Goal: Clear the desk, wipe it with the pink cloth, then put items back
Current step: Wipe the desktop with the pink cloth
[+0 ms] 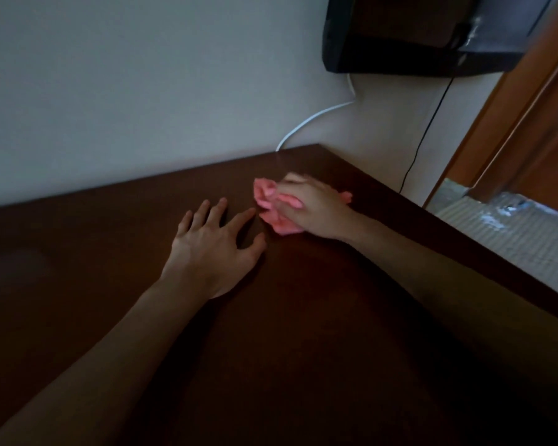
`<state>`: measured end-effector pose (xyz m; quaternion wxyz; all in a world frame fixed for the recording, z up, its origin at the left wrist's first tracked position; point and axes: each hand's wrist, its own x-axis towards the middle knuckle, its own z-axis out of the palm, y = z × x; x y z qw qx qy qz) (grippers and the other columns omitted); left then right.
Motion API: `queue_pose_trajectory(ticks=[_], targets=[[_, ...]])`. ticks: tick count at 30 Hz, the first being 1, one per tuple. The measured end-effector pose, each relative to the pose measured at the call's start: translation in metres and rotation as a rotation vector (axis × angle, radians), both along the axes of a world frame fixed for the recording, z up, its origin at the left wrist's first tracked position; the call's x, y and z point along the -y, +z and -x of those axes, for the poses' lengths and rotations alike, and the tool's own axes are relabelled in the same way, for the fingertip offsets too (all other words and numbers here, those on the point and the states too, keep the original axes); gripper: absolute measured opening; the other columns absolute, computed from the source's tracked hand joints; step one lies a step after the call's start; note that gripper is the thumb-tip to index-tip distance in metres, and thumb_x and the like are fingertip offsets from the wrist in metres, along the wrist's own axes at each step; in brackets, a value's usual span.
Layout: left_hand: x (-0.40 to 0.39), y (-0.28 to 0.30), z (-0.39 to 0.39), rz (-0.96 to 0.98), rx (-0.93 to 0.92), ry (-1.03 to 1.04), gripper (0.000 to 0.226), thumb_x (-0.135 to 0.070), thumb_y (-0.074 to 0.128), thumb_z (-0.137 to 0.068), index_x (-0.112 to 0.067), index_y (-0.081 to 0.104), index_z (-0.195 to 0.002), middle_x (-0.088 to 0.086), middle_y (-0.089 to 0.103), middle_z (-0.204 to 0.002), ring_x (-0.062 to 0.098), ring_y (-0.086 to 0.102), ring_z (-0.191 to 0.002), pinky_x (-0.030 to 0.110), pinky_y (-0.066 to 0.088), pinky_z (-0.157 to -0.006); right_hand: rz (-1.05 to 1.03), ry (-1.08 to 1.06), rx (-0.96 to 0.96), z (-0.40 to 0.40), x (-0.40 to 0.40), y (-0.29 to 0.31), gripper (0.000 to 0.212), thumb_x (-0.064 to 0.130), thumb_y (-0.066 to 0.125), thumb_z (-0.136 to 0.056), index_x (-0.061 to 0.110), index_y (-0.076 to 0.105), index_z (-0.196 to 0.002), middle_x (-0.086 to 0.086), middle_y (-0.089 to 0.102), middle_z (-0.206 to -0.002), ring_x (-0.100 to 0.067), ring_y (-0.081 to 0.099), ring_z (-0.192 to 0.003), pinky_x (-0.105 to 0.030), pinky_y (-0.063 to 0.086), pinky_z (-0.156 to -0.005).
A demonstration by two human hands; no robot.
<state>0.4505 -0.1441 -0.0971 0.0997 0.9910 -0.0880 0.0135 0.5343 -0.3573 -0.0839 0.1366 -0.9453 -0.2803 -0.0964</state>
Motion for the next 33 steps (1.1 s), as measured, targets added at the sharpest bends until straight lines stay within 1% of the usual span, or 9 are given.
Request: queue_pose_trajectory(ticks=[3, 5, 8, 10, 13, 21, 24, 28, 33], targets=[[-0.001, -0.001, -0.002, 0.002, -0.011, -0.003, 0.067, -0.075, 0.021, -0.094, -0.051, 0.014, -0.157, 0.001, 0.007, -0.170, 0.024, 0.001, -0.156, 0.042, 0.000, -0.125, -0.045, -0.086, 0.019, -0.012, 0.035, -0.003, 0.044, 0.052, 0.046, -0.092, 0.027, 0.071, -0.118, 0.000, 0.061, -0.111, -0.024, 0.062, -0.103, -0.046, 0.050, -0.089], [-0.003, -0.003, -0.003, 0.007, -0.010, -0.002, 0.069, -0.076, 0.020, -0.094, -0.050, 0.013, -0.157, 0.001, 0.007, -0.170, 0.024, 0.001, -0.156, 0.043, 0.000, -0.125, -0.107, -0.213, 0.001, -0.031, 0.046, 0.005, 0.046, 0.049, 0.049, -0.090, 0.019, 0.072, -0.117, -0.003, 0.063, -0.116, -0.026, 0.063, -0.109, -0.032, 0.048, -0.092], [-0.004, -0.006, -0.007, 0.010, 0.017, 0.001, 0.073, -0.079, 0.018, -0.092, -0.049, 0.015, -0.157, 0.000, 0.008, -0.170, 0.024, 0.000, -0.156, 0.045, 0.001, -0.126, -0.146, -0.371, -0.032, -0.071, 0.045, 0.013, 0.031, 0.037, 0.064, -0.093, 0.010, 0.074, -0.105, 0.006, 0.069, -0.113, -0.002, 0.069, -0.100, -0.008, 0.046, -0.081], [-0.004, -0.005, -0.007, 0.011, 0.012, 0.002, 0.074, -0.080, 0.019, -0.091, -0.048, 0.016, -0.157, 0.000, 0.009, -0.170, 0.024, 0.000, -0.156, 0.045, 0.001, -0.125, -0.112, -0.450, -0.019, -0.093, 0.034, 0.010, 0.033, 0.056, 0.068, -0.082, 0.024, 0.072, -0.086, 0.008, 0.075, -0.109, -0.011, 0.070, -0.105, -0.024, 0.052, -0.093], [-0.001, -0.001, -0.002, 0.016, 0.020, 0.008, 0.073, -0.079, 0.023, -0.091, -0.048, 0.020, -0.157, 0.001, 0.012, -0.170, 0.024, 0.003, -0.156, 0.044, 0.003, -0.126, -0.050, -0.377, -0.042, -0.123, 0.034, -0.015, 0.064, 0.090, 0.039, -0.068, 0.033, 0.065, -0.079, 0.006, 0.067, -0.097, -0.027, 0.068, -0.107, -0.043, 0.051, -0.099], [0.017, 0.020, 0.056, 0.072, 0.108, 0.078, 0.062, -0.058, 0.042, -0.097, -0.030, 0.038, -0.153, 0.011, 0.032, -0.161, 0.030, 0.022, -0.151, 0.045, 0.016, -0.124, -0.029, -0.197, 0.046, 0.125, 0.000, -0.001, 0.018, 0.036, 0.055, -0.096, 0.027, 0.064, -0.109, 0.004, 0.055, -0.103, -0.023, 0.057, -0.099, -0.036, 0.039, -0.079], [0.035, 0.026, 0.115, 0.131, 0.040, 0.019, 0.060, -0.058, 0.041, -0.098, -0.028, 0.042, -0.150, 0.012, 0.034, -0.159, 0.031, 0.030, -0.147, 0.047, 0.023, -0.122, -0.059, -0.024, 0.012, 0.208, 0.021, -0.011, 0.018, 0.034, 0.056, -0.097, 0.028, 0.067, -0.110, 0.013, 0.053, -0.105, -0.005, 0.048, -0.098, -0.030, 0.040, -0.085], [0.053, 0.019, 0.187, 0.067, -0.006, -0.068, 0.066, -0.066, 0.031, -0.098, -0.038, 0.025, -0.157, 0.006, 0.016, -0.167, 0.029, 0.013, -0.154, 0.049, 0.012, -0.125, -0.064, 0.070, -0.059, 0.305, 0.069, -0.015, 0.033, 0.044, 0.049, -0.098, 0.035, 0.064, -0.127, 0.016, 0.055, -0.128, 0.000, 0.047, -0.117, -0.023, 0.034, -0.101], [0.063, 0.002, 0.206, -0.023, -0.023, -0.066, 0.068, -0.072, 0.018, -0.095, -0.046, 0.012, -0.158, 0.003, 0.006, -0.170, 0.027, -0.002, -0.156, 0.052, 0.000, -0.125, -0.061, -0.268, -0.034, 0.255, 0.108, -0.004, 0.034, 0.053, 0.041, -0.098, 0.039, 0.064, -0.119, 0.012, 0.053, -0.111, -0.014, 0.056, -0.102, -0.041, 0.046, -0.089]])
